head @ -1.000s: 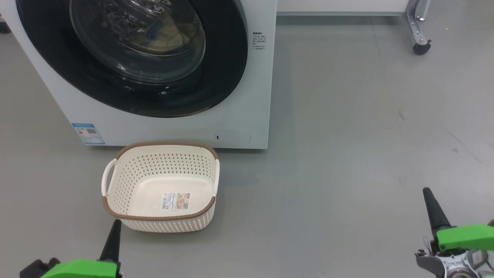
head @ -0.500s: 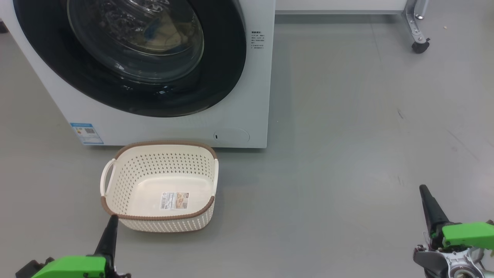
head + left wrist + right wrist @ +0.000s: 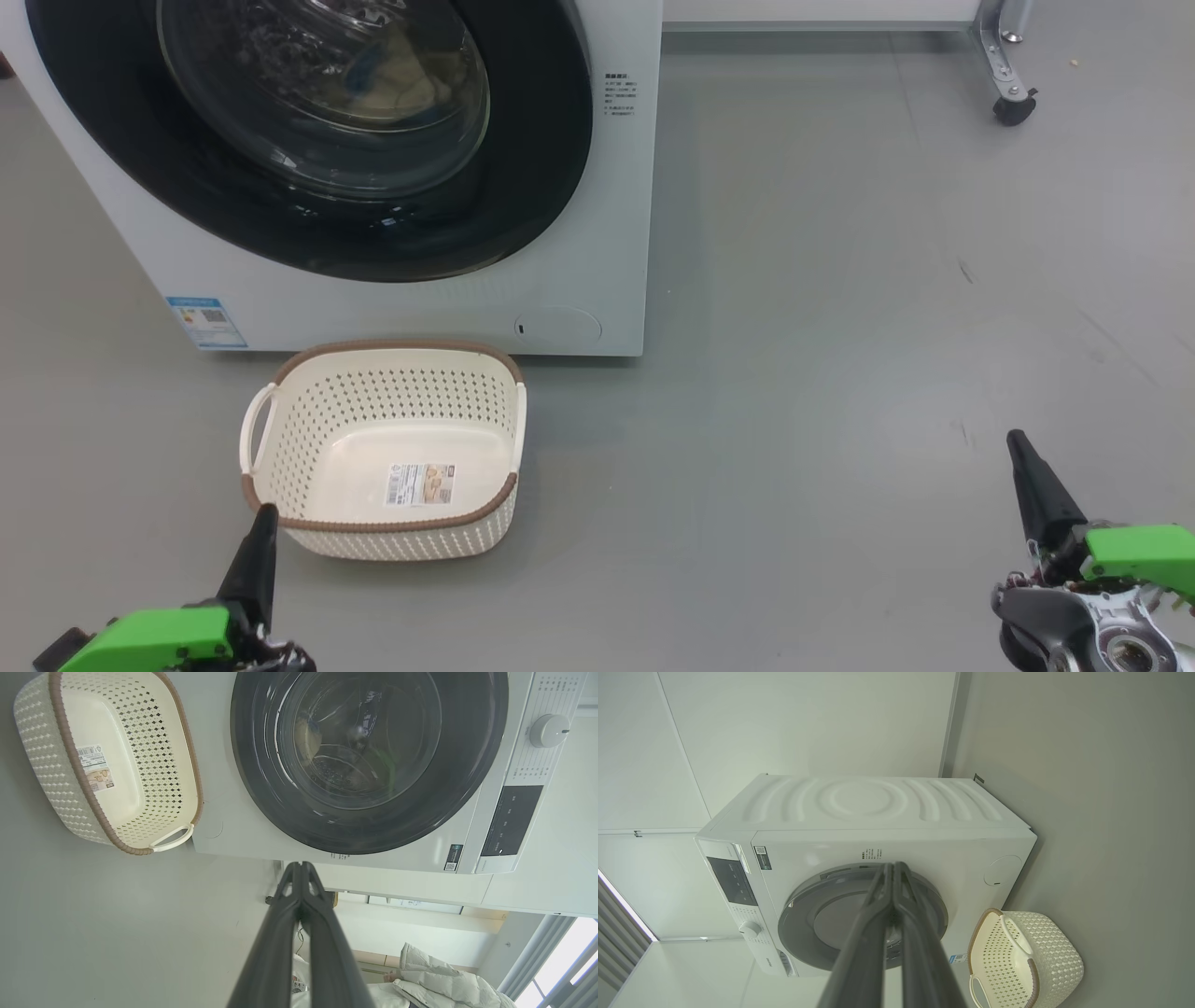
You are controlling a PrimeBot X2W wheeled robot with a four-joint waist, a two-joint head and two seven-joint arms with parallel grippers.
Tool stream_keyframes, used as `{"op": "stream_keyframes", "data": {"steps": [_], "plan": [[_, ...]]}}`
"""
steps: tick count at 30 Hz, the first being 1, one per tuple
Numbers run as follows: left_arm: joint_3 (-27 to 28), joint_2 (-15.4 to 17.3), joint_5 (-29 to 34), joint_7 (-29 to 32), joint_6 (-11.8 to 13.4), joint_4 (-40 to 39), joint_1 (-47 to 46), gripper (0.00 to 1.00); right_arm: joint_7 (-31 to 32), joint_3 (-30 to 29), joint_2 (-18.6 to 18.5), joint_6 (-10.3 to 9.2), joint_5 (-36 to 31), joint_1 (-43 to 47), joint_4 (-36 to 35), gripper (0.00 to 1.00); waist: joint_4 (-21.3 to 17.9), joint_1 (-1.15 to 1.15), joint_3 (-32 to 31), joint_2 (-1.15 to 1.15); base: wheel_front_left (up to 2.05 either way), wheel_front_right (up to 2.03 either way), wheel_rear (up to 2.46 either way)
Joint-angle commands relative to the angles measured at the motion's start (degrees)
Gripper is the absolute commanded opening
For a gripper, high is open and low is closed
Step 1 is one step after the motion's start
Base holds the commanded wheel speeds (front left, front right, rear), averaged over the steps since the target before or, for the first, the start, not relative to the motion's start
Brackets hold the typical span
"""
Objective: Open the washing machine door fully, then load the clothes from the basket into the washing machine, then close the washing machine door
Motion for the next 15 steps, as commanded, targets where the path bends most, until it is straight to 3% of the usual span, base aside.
{"op": "stream_keyframes", "data": {"steps": [1, 15], "plan": [[2.25, 0.55, -1.57, 0.66, -0.23, -2.08, -2.78, 0.00, 0.82, 0.85, -0.11, -0.15, 1.97, -3.90, -1.62, 0.00, -0.03, 0.00, 0.02, 0.00, 0.00, 0.00, 0.00], [2.67, 0.41, -2.60, 1.10, -0.23, -2.09, -2.90, 0.00, 1.15, 0.86, -0.08, -0.15, 3.31, -4.12, -1.55, 0.00, -0.06, 0.00, 0.04, 0.00, 0.00, 0.00, 0.00]]}}
